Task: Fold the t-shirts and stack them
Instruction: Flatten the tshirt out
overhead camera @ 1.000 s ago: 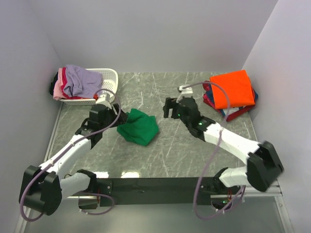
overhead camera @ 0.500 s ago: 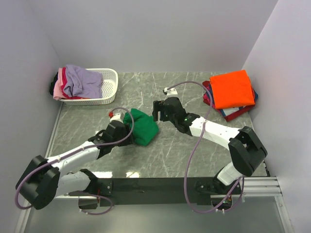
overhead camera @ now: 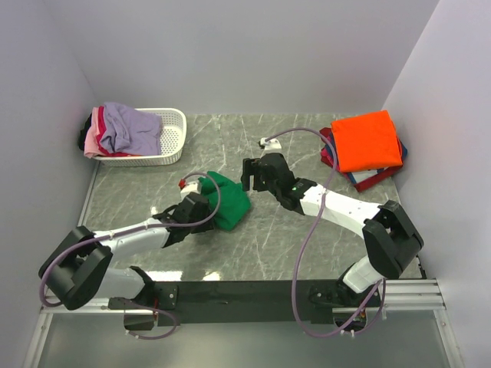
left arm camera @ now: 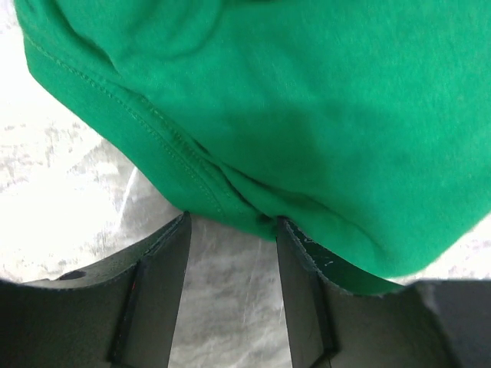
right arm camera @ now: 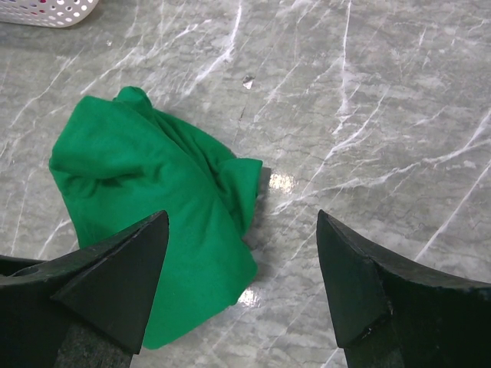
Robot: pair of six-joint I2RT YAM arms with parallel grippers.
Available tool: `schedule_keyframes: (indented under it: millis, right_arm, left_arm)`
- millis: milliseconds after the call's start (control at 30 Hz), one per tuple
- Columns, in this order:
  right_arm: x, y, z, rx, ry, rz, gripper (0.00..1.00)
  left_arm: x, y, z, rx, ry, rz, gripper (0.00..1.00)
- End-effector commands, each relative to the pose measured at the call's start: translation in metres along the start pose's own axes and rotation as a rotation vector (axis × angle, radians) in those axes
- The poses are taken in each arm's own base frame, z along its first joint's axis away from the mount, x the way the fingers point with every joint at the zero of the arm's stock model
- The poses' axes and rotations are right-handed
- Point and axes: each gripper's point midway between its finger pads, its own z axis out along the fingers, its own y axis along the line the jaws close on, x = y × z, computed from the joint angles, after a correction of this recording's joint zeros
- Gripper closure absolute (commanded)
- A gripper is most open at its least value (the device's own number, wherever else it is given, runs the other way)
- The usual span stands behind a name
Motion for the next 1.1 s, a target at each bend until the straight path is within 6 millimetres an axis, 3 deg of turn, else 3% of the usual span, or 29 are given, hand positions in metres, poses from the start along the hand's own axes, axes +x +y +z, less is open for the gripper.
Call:
schedule_keyframes:
  millis: [0, 167, 233, 267, 333, 433, 500, 567, 700, 833, 1033, 1067]
  right_arm:
    - [-0.030, 0.005, -0.009, -0.007, -0.077, 0.031, 0.16]
    - [-0.029, 0.003, -0.009, 0.001, -0.077, 0.029, 0.16]
    - [-0.028, 0.000, -0.009, 0.016, -0.075, 0.024, 0.16]
    - [-0.029, 0.000, -0.009, 0.020, -0.077, 0.023, 0.16]
    - [-0.028, -0.003, -0.009, 0.035, -0.074, 0.017, 0.16]
    - [-0.026, -0.004, -0.010, 0.038, -0.072, 0.017, 0.16]
    - [-0.025, -0.006, -0.012, 0.037, -0.072, 0.022, 0.16]
    - [-0.021, -0.005, -0.013, 0.030, -0.067, 0.025, 0.16]
    - [-0.018, -0.003, -0.016, 0.007, -0.062, 0.027, 0.16]
    - [-0.012, 0.009, -0.020, -0.067, -0.049, 0.027, 0.16]
    - [0.009, 0.043, -0.025, -0.213, -0.004, 0.037, 0.17]
    - [0.021, 0.051, -0.023, -0.227, 0.024, 0.019, 0.16]
  left_arm:
    - [-0.015, -0.002, 0.005, -0.031, -0.053, -0.009, 0.45]
    - [-0.009, 0.003, 0.015, -0.066, -0.034, 0.010, 0.56]
    - [-0.009, 0.002, 0.015, -0.059, -0.033, 0.008, 0.74]
    - [-0.011, 0.000, 0.014, -0.051, -0.036, 0.006, 0.99]
    - [-0.020, -0.003, 0.007, -0.043, -0.060, 0.007, 1.00]
    - [-0.056, -0.015, -0.015, -0.031, -0.160, -0.003, 1.00]
    - [-0.084, -0.023, -0.036, -0.024, -0.226, -0.012, 1.00]
    - [-0.123, -0.035, -0.072, 0.024, -0.346, -0.042, 1.00]
    - [-0.175, -0.034, -0.128, 0.030, -0.502, -0.056, 1.00]
    - [-0.196, -0.025, -0.152, -0.010, -0.551, -0.053, 1.00]
    - [-0.204, 0.010, -0.157, -0.160, -0.574, -0.076, 1.00]
    - [-0.203, 0.014, -0.158, -0.173, -0.577, -0.084, 1.00]
